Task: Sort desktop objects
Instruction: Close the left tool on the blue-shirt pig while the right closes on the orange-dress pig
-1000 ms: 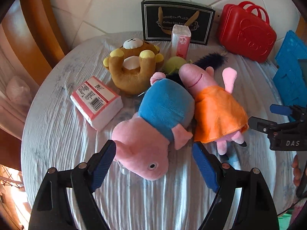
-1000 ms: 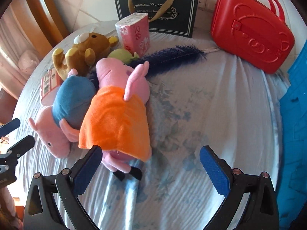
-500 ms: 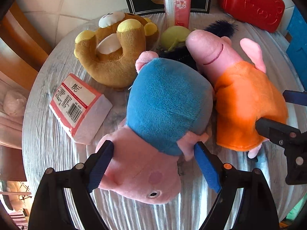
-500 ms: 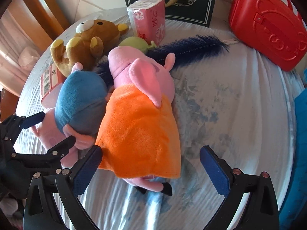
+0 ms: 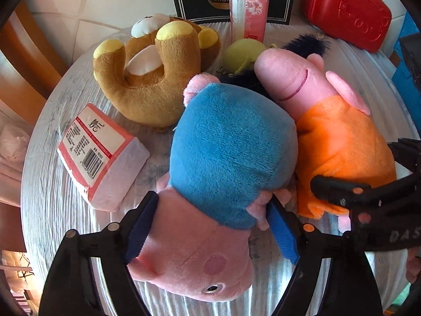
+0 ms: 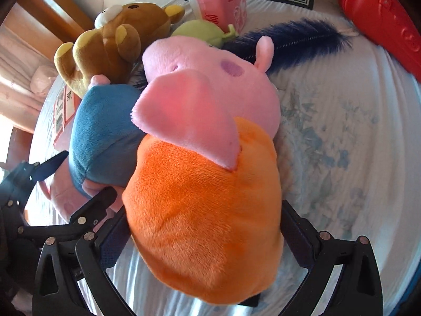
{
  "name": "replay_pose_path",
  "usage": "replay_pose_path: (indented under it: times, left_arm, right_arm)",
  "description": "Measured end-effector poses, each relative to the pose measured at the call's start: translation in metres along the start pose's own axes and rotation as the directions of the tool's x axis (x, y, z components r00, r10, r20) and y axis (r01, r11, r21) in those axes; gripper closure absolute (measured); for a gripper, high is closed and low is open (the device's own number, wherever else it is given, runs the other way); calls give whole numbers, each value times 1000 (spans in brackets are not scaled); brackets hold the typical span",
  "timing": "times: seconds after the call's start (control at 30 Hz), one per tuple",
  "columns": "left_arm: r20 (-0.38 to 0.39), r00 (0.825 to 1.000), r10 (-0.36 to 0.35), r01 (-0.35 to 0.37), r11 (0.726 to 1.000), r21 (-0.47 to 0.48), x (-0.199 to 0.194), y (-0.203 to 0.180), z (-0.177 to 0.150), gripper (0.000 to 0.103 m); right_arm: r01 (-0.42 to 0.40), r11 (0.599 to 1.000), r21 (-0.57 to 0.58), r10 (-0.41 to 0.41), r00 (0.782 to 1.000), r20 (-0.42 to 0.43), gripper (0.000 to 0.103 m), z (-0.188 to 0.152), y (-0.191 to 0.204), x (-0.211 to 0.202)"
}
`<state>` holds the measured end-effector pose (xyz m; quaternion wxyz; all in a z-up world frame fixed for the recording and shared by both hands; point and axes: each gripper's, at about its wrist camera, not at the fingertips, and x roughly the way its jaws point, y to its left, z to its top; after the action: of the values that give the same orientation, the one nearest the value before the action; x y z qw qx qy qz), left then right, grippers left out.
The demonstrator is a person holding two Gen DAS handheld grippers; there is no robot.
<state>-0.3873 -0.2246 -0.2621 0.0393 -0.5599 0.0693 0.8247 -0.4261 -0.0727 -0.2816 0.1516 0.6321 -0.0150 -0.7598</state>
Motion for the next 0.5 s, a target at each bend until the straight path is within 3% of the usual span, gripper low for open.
replay_pose_path:
  times: [0.07, 0.23, 0.37, 0.4, 0.5]
  left_arm:
    - [20, 1000, 5, -5, 1000, -5, -9, -3, -3, 33]
    - [52, 998, -23, 25, 999, -39, -25, -1, -9, 51]
    - [42, 998, -43, 44, 998, -37, -35, -1, -16, 52]
    - [36, 998, -45, 46, 998, -40, -36, 1, -17, 49]
    - [-17, 1000, -23, 23, 1000, -18, -29, 1, -15, 24]
  right_arm:
    - [12, 1000, 2, -12, 1000, 18, 16, -2, 0, -5]
    - [40, 999, -26, -39, 997, 69, 22, -9, 6, -29]
    - [68, 996, -60, -62, 993, 103, 22, -19, 12, -52]
    - [81, 994, -70, -74, 993, 97, 22, -22, 13, -54]
    - [108, 991, -81, -101, 991, 82, 20, -30, 13, -55]
